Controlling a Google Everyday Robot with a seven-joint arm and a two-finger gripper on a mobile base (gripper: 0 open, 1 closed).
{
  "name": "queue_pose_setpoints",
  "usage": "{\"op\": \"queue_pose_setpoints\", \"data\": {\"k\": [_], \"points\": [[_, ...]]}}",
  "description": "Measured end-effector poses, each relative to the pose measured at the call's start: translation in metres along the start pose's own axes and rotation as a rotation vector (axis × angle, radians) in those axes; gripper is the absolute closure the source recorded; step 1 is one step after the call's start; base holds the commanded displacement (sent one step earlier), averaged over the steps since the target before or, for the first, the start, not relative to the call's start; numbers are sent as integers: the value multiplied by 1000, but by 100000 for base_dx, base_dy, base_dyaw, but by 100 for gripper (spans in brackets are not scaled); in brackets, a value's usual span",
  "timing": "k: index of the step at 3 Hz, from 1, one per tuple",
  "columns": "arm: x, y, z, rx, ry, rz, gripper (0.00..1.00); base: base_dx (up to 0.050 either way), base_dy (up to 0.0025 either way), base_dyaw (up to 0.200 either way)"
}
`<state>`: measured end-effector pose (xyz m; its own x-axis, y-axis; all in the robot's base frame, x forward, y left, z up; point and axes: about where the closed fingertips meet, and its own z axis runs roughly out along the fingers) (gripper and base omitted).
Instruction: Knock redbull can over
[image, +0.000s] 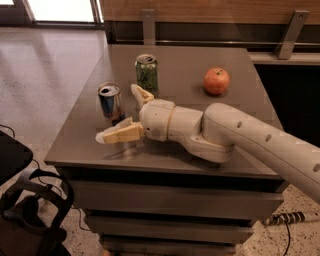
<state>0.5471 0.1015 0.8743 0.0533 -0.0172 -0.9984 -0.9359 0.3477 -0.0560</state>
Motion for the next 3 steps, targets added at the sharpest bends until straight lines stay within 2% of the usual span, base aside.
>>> {"op": "queue_pose_setpoints", "data": {"k": [1, 3], "points": [[-1, 1, 2, -4, -1, -1, 17, 0, 0, 0], [-3, 4, 5, -11, -2, -3, 64, 0, 0, 0]]}}
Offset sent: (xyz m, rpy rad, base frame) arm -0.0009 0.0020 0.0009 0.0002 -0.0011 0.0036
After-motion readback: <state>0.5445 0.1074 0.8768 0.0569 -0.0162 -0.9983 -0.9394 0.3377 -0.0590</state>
